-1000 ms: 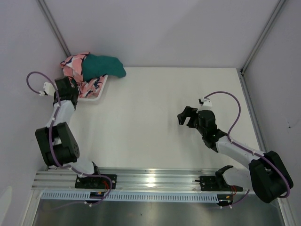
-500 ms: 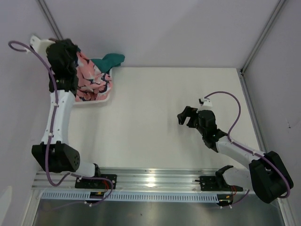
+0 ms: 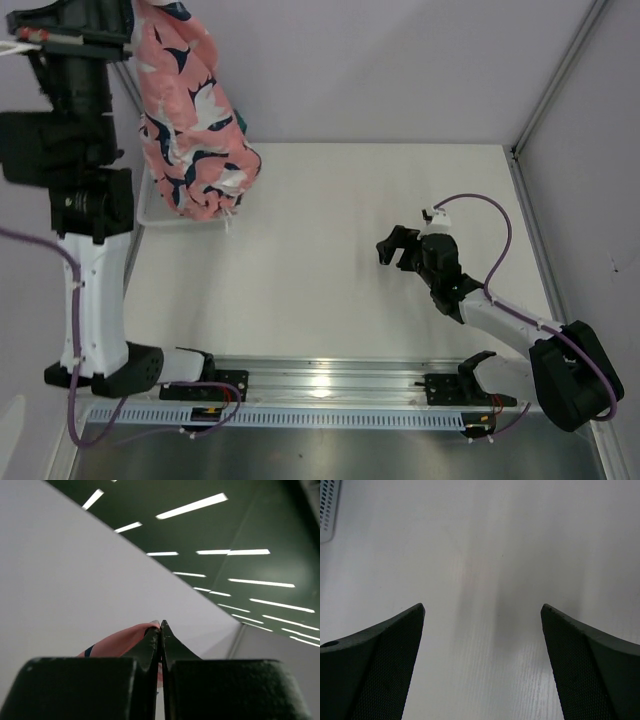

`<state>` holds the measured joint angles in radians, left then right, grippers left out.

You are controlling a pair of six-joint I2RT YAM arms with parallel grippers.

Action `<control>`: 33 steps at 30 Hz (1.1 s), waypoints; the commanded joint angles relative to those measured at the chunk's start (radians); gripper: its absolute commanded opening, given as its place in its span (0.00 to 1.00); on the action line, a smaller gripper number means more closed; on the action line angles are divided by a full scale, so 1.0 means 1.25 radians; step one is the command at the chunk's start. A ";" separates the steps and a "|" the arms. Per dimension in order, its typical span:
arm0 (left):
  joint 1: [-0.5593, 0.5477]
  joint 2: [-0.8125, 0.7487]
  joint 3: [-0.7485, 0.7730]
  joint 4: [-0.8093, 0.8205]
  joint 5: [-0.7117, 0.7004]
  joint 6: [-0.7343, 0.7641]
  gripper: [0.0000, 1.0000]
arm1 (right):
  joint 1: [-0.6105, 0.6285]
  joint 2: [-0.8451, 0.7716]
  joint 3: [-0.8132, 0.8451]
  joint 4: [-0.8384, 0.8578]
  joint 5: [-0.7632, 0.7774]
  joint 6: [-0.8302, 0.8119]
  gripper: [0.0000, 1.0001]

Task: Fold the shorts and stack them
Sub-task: Move the shorts to the center of the board

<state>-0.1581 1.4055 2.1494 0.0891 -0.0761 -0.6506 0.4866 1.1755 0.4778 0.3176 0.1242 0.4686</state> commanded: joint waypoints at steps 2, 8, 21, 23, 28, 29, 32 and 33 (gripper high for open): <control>-0.020 -0.155 -0.106 0.186 0.081 -0.032 0.00 | 0.000 -0.013 0.004 0.034 -0.001 -0.014 0.98; -0.022 -0.230 -0.172 0.220 0.127 -0.173 0.00 | 0.000 -0.020 0.002 0.037 -0.002 -0.015 0.98; -0.444 -0.049 -0.389 0.299 -0.052 0.027 0.00 | -0.001 -0.170 -0.054 0.012 0.146 -0.010 0.97; -0.493 0.042 -0.366 0.296 -0.087 0.022 0.00 | -0.005 -0.238 -0.086 0.018 0.167 -0.009 0.97; -0.503 0.410 -0.120 0.148 -0.035 -0.076 0.27 | -0.012 -0.338 -0.113 -0.038 0.286 0.003 0.95; -0.504 0.457 -0.077 0.063 -0.008 -0.069 0.52 | -0.017 -0.344 -0.112 -0.051 0.303 0.008 0.96; -0.503 0.592 0.167 -0.148 0.009 0.001 0.99 | -0.032 -0.354 -0.115 -0.060 0.296 0.014 0.96; -0.503 0.596 0.226 -0.174 0.002 0.021 0.99 | -0.032 -0.348 -0.115 -0.052 0.286 0.014 0.96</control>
<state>-0.7879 2.1597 2.1941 0.0929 -0.0864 -0.7113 0.4580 0.7410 0.3405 0.2592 0.4252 0.4706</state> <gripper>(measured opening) 0.977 0.959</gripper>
